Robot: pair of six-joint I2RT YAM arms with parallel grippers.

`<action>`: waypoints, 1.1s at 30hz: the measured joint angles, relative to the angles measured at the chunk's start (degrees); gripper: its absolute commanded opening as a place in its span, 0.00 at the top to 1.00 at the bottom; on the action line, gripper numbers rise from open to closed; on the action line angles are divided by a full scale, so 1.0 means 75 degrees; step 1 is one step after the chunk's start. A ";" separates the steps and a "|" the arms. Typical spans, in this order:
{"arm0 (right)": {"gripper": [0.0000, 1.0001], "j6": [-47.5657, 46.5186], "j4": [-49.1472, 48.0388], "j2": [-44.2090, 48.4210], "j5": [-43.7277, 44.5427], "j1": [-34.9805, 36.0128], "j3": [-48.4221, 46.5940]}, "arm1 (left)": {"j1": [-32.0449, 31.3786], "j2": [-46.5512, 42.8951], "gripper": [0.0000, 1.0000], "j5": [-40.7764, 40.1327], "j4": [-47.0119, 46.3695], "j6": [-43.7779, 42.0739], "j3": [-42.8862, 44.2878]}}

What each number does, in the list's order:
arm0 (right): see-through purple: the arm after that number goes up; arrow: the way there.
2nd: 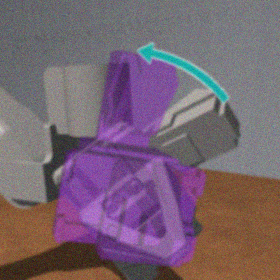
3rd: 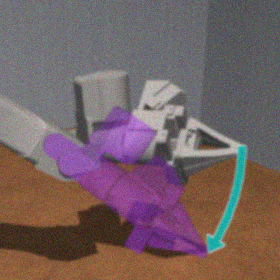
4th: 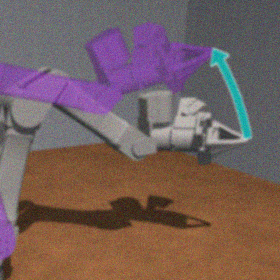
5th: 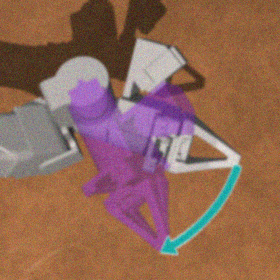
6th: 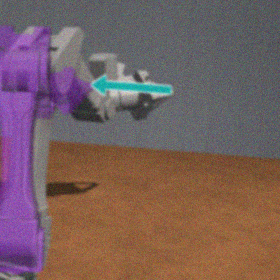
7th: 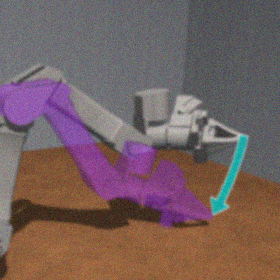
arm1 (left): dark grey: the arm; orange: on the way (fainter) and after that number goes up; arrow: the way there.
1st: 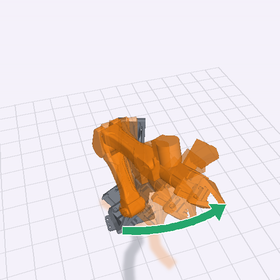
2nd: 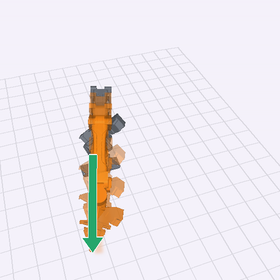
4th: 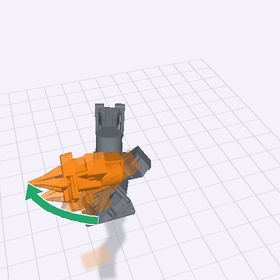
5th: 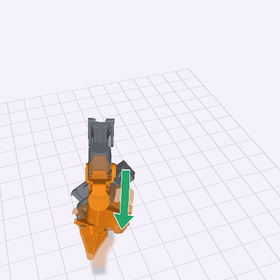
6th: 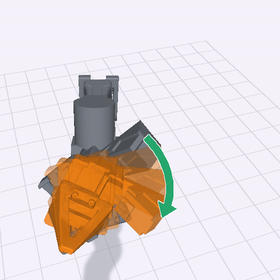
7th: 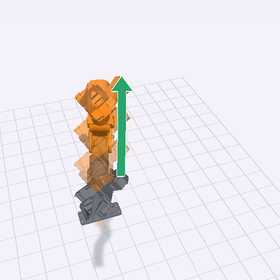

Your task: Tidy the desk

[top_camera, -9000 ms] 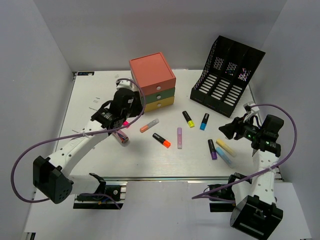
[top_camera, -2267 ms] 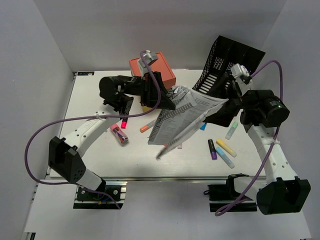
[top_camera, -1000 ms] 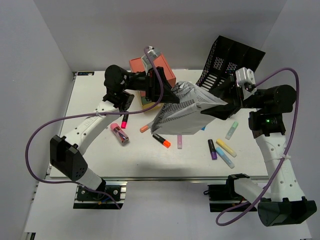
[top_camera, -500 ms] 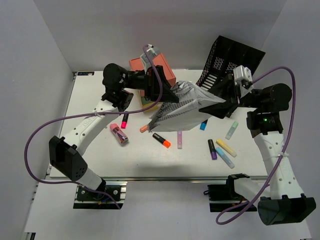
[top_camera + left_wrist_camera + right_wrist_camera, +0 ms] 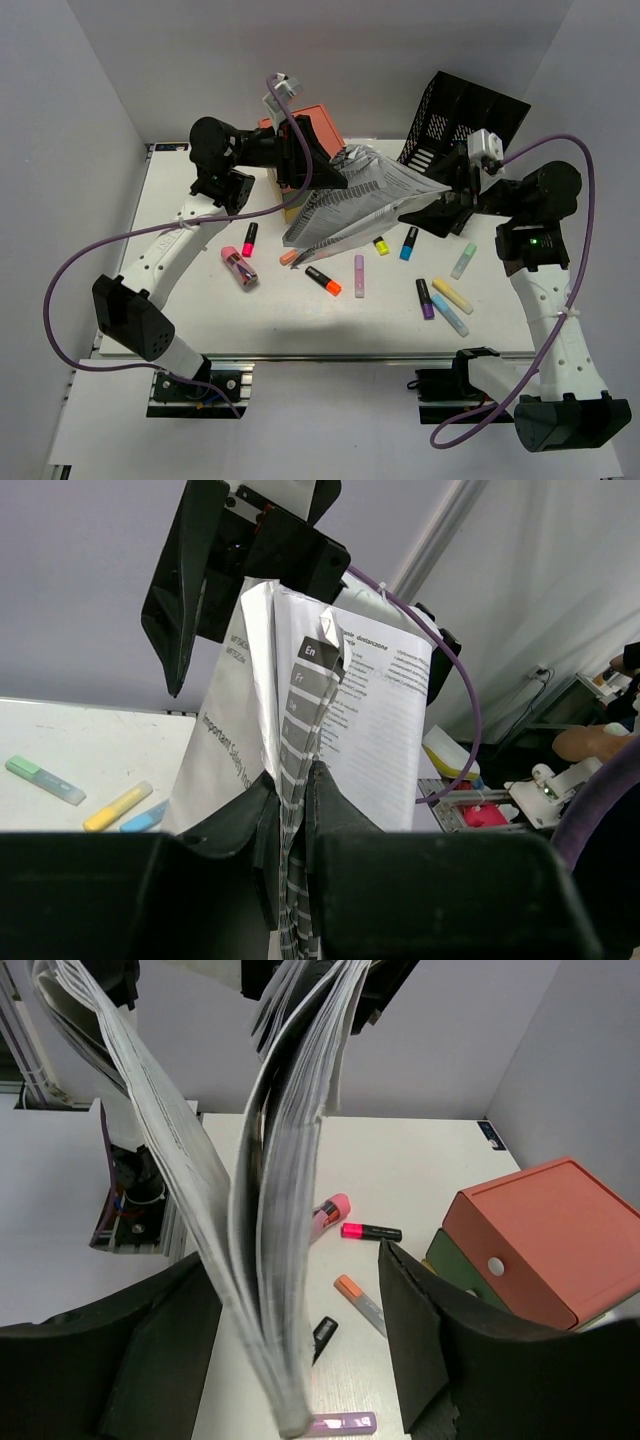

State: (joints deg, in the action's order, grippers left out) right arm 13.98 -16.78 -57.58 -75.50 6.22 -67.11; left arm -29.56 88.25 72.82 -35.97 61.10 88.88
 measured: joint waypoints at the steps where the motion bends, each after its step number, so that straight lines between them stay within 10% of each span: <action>1: 0.37 -0.0009 0.0017 0.0000 -0.0003 -0.0009 0.0000 | 0.0012 0.0000 1.00 0.0000 -0.0003 0.0000 0.0000; 8: 0.54 0.0694 -0.0857 -0.0032 -0.0067 -0.0015 0.0090 | 0.0052 0.0003 1.00 -0.0026 -0.0020 0.0026 0.0000; 16: 1.00 0.3130 -0.3958 -0.0376 -0.0227 0.0009 0.0519 | 0.0073 0.0006 1.00 -0.0044 -0.0122 0.0064 0.0000; 21: 1.00 0.3949 -0.4922 -0.0472 -0.0245 0.0003 0.0682 | 0.0076 0.0012 0.98 -0.0041 -0.0117 0.0087 0.0000; 26: 1.00 0.3314 -0.3864 -0.0458 -0.0315 -0.0076 0.0382 | 0.0096 0.0012 0.41 -0.0134 0.0020 -0.0082 0.0000; 33: 1.00 0.1332 -0.0816 -0.0455 -0.0038 -0.0388 -0.0565 | 0.0356 -0.0140 0.13 -0.0536 0.1451 -0.1218 0.0029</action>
State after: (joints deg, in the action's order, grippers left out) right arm 23.97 -22.90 -60.99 -75.79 3.31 -71.35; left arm -26.89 87.20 68.79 -25.08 51.96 89.10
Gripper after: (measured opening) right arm 0.092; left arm 0.836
